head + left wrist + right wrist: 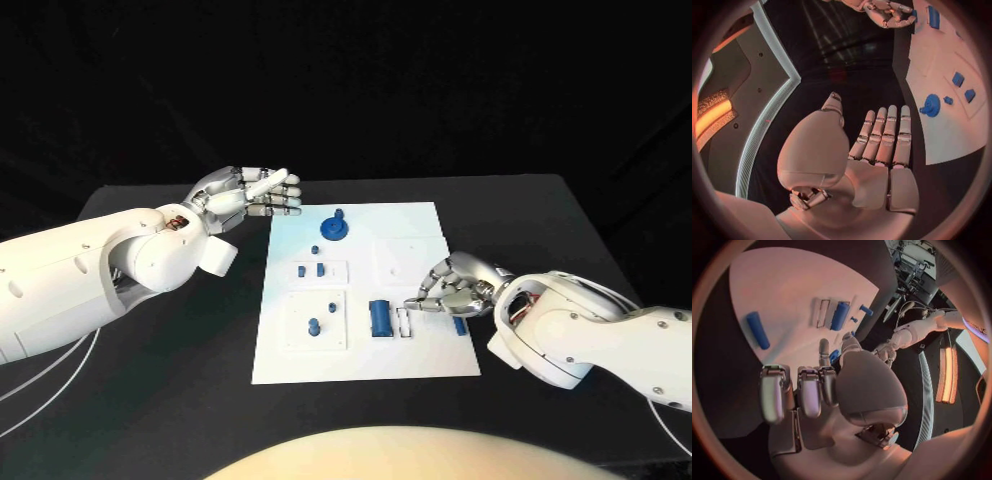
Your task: Assemble the parts on the task board
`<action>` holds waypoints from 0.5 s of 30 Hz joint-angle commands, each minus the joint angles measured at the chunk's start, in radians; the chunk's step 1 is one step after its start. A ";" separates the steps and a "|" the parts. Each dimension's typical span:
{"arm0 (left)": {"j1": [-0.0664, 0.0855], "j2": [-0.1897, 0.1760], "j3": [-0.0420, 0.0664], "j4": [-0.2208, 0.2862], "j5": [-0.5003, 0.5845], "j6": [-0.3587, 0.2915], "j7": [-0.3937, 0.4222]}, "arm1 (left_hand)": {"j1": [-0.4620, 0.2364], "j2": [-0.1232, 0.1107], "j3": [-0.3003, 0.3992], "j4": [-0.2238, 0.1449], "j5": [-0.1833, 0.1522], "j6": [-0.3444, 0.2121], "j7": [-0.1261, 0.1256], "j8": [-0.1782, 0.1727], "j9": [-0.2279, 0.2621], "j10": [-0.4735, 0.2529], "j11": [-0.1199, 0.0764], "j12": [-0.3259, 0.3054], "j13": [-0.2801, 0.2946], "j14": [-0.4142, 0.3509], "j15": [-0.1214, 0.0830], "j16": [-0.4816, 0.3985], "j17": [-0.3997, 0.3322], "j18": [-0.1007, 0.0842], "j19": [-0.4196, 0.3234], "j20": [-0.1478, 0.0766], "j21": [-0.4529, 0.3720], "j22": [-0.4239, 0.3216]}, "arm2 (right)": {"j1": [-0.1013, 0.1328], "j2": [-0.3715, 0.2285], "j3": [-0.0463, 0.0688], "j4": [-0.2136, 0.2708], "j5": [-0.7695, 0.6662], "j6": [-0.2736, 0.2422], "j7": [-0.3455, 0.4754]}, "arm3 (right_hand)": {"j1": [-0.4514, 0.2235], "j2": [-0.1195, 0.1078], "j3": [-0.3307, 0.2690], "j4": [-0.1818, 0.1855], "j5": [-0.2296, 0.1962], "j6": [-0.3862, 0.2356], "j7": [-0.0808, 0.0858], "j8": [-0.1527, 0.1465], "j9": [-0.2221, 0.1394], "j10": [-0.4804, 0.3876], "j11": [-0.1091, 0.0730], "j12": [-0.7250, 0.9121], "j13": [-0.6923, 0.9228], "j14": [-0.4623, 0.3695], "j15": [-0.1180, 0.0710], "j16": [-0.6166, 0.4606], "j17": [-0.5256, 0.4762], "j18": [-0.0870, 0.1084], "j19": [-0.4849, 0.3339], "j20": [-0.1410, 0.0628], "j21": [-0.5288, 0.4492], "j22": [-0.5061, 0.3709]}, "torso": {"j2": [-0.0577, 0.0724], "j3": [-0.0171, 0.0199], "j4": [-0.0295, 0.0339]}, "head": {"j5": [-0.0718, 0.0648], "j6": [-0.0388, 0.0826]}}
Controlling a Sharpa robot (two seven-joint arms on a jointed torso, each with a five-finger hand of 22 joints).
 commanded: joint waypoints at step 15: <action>-0.006 0.005 0.000 0.006 0.009 0.018 0.034 | 0.005 0.011 0.006 0.000 -0.007 0.009 0.079 0.006 -0.002 0.005 0.002 -0.006 0.001 0.013 0.000 -0.005 0.000 -0.001 0.007 -0.001 -0.006 -0.002 | -0.012 -0.149 -0.004 -0.009 -0.155 0.030 0.026 | 0.083 -0.008 0.001 -0.003 0.016 -0.017 0.012 -0.032 -0.019 0.055 0.012 -0.019 0.202 0.093 0.009 0.001 0.212 -0.019 0.088 0.005 0.000 0.238 | 0.000 0.0020 -0.0010 | -0.030 0.006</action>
